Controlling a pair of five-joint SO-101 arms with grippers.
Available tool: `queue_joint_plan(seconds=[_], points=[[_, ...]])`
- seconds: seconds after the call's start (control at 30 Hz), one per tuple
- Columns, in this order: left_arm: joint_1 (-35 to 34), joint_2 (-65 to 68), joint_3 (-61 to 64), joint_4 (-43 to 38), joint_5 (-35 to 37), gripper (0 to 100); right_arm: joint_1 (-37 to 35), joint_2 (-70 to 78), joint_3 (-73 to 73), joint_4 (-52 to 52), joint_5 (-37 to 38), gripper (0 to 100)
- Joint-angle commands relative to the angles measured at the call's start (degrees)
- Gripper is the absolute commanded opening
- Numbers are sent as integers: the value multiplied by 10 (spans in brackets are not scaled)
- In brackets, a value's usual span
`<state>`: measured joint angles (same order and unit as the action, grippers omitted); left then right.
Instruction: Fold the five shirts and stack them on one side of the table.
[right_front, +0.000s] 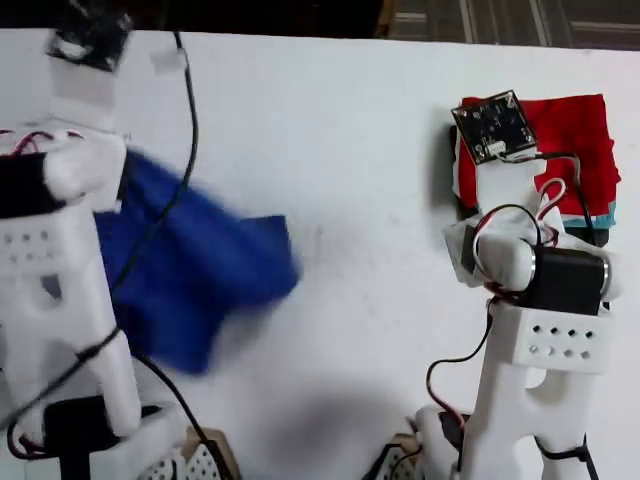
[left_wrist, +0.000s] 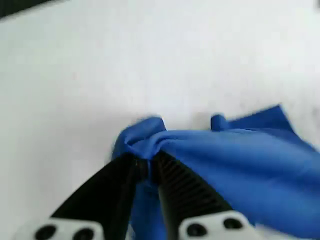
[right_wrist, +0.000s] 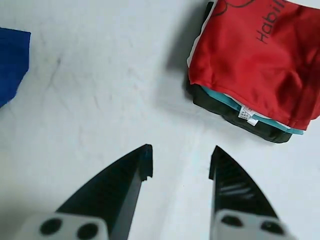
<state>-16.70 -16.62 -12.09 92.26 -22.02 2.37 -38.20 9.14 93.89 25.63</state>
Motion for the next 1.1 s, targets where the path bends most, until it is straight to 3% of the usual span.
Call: queue_joint_plan(seconds=[0.0,0.1,0.17,0.3,0.5,0.77,0.93,1.07], points=[[-31,-14,213,-133,-64,28,-4,-17,-2,-7,-2,191],[-55,-18,322,-242,-101,30,-15,-15,-2,-10,-2,191],[-77,-18,335,-267,-105,31,-48,-12,-2,-10,-2,191],[-123,-18,303,-268,-105,52,-163,4,7,-30,-39,193],[-232,-18,255,-268,-108,223,-288,136,55,-84,-84,196],[-394,-18,216,-273,-105,225,-445,266,53,-173,-83,402],[-462,-16,216,-273,-105,225,-555,344,53,-251,-87,411],[-494,-18,215,-273,-108,225,-599,424,53,-317,-88,411]])
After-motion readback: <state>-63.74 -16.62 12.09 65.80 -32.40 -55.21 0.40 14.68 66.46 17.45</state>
